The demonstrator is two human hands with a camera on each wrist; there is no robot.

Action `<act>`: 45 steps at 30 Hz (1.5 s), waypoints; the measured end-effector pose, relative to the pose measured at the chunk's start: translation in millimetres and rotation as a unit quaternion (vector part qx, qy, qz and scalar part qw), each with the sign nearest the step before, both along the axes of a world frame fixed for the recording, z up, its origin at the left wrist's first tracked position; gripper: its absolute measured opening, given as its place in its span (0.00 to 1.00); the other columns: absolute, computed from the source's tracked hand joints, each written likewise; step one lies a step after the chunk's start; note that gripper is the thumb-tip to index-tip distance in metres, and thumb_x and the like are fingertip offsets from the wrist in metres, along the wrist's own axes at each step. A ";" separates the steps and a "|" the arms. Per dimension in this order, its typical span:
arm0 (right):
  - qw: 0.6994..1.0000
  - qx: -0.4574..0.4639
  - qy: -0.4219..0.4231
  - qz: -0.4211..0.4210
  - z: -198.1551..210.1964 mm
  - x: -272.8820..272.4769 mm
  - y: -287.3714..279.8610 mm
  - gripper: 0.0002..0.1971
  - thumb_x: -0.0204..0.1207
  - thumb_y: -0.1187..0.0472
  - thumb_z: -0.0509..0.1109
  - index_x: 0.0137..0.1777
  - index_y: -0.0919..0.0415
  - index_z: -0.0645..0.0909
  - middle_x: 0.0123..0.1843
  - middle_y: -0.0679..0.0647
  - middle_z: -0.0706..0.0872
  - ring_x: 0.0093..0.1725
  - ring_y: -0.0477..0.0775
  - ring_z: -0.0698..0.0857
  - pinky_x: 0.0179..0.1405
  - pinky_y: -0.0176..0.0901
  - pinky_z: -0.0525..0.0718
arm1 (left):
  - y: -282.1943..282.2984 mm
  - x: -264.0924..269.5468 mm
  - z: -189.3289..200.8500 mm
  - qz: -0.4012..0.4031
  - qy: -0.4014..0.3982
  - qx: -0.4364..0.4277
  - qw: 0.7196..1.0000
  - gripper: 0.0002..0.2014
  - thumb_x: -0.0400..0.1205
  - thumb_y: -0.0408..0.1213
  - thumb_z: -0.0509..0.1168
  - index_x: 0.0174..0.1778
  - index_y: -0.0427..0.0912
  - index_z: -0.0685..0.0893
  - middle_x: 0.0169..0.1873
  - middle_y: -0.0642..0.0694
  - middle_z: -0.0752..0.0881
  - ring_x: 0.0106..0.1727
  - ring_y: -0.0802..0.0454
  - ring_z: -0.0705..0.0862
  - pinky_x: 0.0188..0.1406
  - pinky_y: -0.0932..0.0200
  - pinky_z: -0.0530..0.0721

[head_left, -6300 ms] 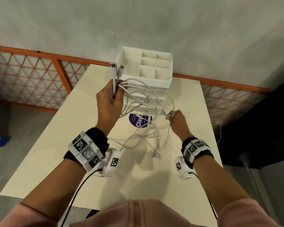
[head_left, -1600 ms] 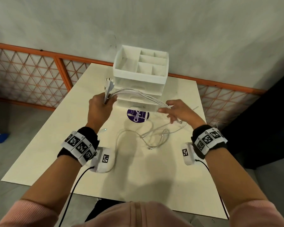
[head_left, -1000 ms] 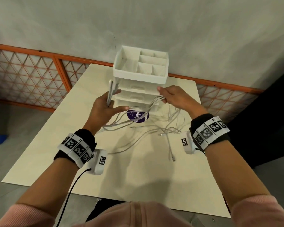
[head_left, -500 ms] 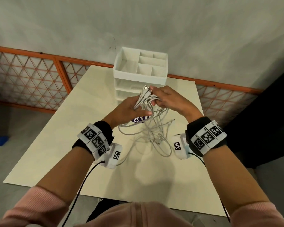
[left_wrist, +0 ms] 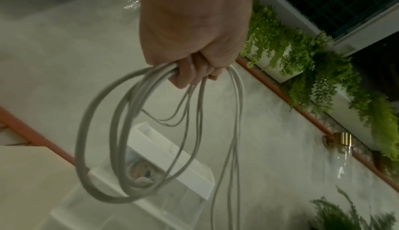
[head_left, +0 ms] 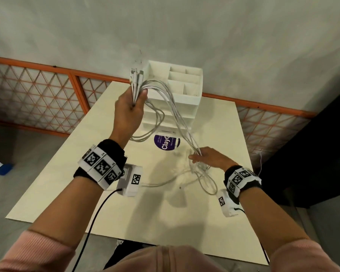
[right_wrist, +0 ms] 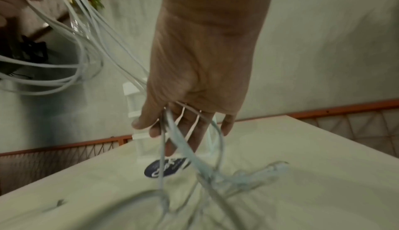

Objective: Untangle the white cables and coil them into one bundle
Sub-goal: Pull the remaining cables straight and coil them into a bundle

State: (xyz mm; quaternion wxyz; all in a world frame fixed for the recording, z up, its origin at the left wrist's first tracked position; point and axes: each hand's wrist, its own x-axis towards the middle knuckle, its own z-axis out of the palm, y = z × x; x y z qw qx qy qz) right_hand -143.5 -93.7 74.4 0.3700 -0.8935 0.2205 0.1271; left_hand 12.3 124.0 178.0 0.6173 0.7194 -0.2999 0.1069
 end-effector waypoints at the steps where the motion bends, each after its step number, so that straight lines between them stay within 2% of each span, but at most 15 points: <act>1: 1.000 0.008 -0.002 -0.011 -4.8 -2.3 1.1 0.21 0.79 0.46 0.65 0.43 0.66 0.86 0.44 0.59 0.89 0.47 0.57 0.85 0.50 0.44 0.78 | 1.8 -0.5 -4.4 0.007 0.001 0.014 1.000 0.11 0.85 0.41 0.60 0.53 0.38 0.84 0.33 0.51 0.83 0.31 0.69 0.79 0.37 0.71 0.75; 4: 0.995 0.053 -0.077 -0.043 1.6 -1.1 5.9 0.22 0.84 0.51 0.58 0.36 0.66 0.81 0.34 0.54 0.87 0.39 0.54 0.86 0.49 0.43 0.78 | 6.1 -3.6 -22.1 0.027 0.013 0.069 0.997 0.10 0.86 0.41 0.59 0.46 0.40 0.81 0.32 0.40 0.81 0.32 0.53 0.76 0.29 0.64 0.70; 6: 0.986 0.068 -0.136 -0.074 13.8 3.2 4.4 0.23 0.84 0.49 0.55 0.36 0.65 0.77 0.27 0.53 0.86 0.32 0.53 0.86 0.44 0.44 0.81 | 10.2 -2.8 -31.9 0.044 0.025 0.093 0.994 0.14 0.87 0.41 0.58 0.47 0.32 0.80 0.34 0.38 0.80 0.36 0.45 0.77 0.30 0.58 0.65; 8: 0.972 0.070 -0.197 -0.105 28.5 6.1 1.1 0.24 0.84 0.45 0.53 0.34 0.62 0.73 0.20 0.49 0.80 0.24 0.50 0.85 0.39 0.46 0.82 | 14.0 1.0 -38.8 0.057 0.038 0.108 0.992 0.16 0.87 0.41 0.57 0.52 0.29 0.80 0.36 0.39 0.82 0.38 0.44 0.77 0.33 0.60 0.64; 11: 0.945 0.105 -0.262 -0.169 49.3 8.9 -5.0 0.23 0.82 0.42 0.54 0.32 0.57 0.69 0.20 0.50 0.70 0.16 0.47 0.74 0.26 0.43 0.80 | 20.4 3.4 -43.1 0.070 0.043 0.119 0.990 0.16 0.87 0.40 0.57 0.54 0.28 0.80 0.39 0.35 0.84 0.39 0.44 0.78 0.33 0.62 0.63; 14: 0.943 0.102 -0.252 -0.192 52.5 8.8 -16.0 0.19 0.79 0.43 0.63 0.37 0.59 0.73 0.24 0.50 0.68 0.20 0.47 0.66 0.20 0.36 0.66 | 27.8 9.7 -45.1 0.107 0.055 0.103 0.987 0.16 0.87 0.40 0.56 0.55 0.29 0.80 0.42 0.32 0.86 0.41 0.40 0.80 0.34 0.62 0.66; 17: 0.980 0.040 -0.157 -0.118 36.4 -0.4 -27.9 0.20 0.71 0.42 0.73 0.35 0.61 0.79 0.27 0.51 0.74 0.27 0.47 0.71 0.30 0.39 0.67 | 36.3 22.9 -46.5 0.153 0.053 0.093 0.982 0.16 0.87 0.39 0.55 0.55 0.28 0.80 0.42 0.28 0.86 0.42 0.35 0.82 0.35 0.56 0.69; 20: 0.999 0.008 -0.032 -0.023 10.8 -13.1 -32.9 0.20 0.68 0.45 0.76 0.28 0.55 0.73 0.27 0.49 0.74 0.31 0.50 0.73 0.35 0.43 0.66 | 41.7 30.9 -48.0 0.179 0.045 0.097 0.978 0.16 0.86 0.38 0.56 0.56 0.27 0.79 0.43 0.27 0.85 0.45 0.29 0.82 0.39 0.46 0.76; 23: 0.997 -0.067 0.028 0.009 -11.5 -20.0 -35.6 0.17 0.73 0.48 0.74 0.31 0.56 0.73 0.30 0.49 0.74 0.34 0.51 0.73 0.31 0.40 0.64 | 39.5 29.6 -49.5 0.183 0.048 0.104 0.976 0.15 0.86 0.37 0.56 0.57 0.27 0.79 0.44 0.26 0.85 0.46 0.28 0.82 0.42 0.43 0.78; 26: 0.994 -0.097 0.055 0.001 -24.5 -18.7 -36.0 0.16 0.80 0.52 0.65 0.48 0.67 0.80 0.45 0.55 0.83 0.43 0.55 0.79 0.34 0.36 0.69 | 33.0 23.7 -50.3 0.170 0.056 0.112 0.978 0.14 0.86 0.35 0.56 0.59 0.28 0.80 0.46 0.28 0.86 0.47 0.30 0.83 0.40 0.50 0.75; 31: 0.981 -0.078 -0.141 -0.108 2.5 -9.1 -33.0 0.18 0.85 0.51 0.55 0.44 0.62 0.79 0.32 0.48 0.86 0.39 0.55 0.86 0.46 0.42 0.78 | 23.2 13.9 -49.1 0.148 0.068 0.118 0.980 0.15 0.87 0.39 0.55 0.56 0.29 0.79 0.47 0.30 0.87 0.48 0.33 0.83 0.37 0.61 0.66; 36: 0.948 -0.093 -0.279 -0.126 43.4 9.9 -40.1 0.11 0.85 0.52 0.54 0.42 0.52 0.70 0.27 0.51 0.79 0.28 0.52 0.79 0.36 0.45 0.77 | 19.1 16.5 -53.0 0.146 0.081 0.116 0.979 0.17 0.87 0.41 0.54 0.56 0.29 0.79 0.48 0.30 0.87 0.50 0.33 0.83 0.42 0.54 0.73; 39: 0.938 -0.116 -0.302 -0.125 51.4 16.1 -47.7 0.10 0.84 0.53 0.57 0.44 0.57 0.72 0.28 0.54 0.77 0.29 0.57 0.77 0.33 0.50 0.77 | 20.5 22.4 -53.1 0.156 0.075 0.119 0.978 0.17 0.87 0.41 0.54 0.56 0.28 0.79 0.48 0.29 0.87 0.50 0.31 0.83 0.43 0.51 0.75; 42: 0.935 -0.125 -0.303 -0.132 47.6 17.5 -52.1 0.10 0.83 0.57 0.60 0.45 0.64 0.75 0.30 0.58 0.79 0.30 0.59 0.78 0.31 0.47 0.77 | 22.0 25.6 -53.8 0.156 0.060 0.127 0.978 0.16 0.87 0.40 0.55 0.56 0.29 0.78 0.47 0.30 0.87 0.48 0.31 0.83 0.41 0.51 0.74; 45: 0.952 -0.094 -0.259 -0.133 28.4 22.5 -56.0 0.07 0.80 0.63 0.65 0.44 0.68 0.76 0.38 0.61 0.83 0.40 0.63 0.84 0.39 0.45 0.79 | 22.8 27.3 -58.1 0.145 0.048 0.147 0.977 0.16 0.87 0.40 0.56 0.54 0.29 0.80 0.45 0.30 0.88 0.46 0.32 0.84 0.36 0.55 0.71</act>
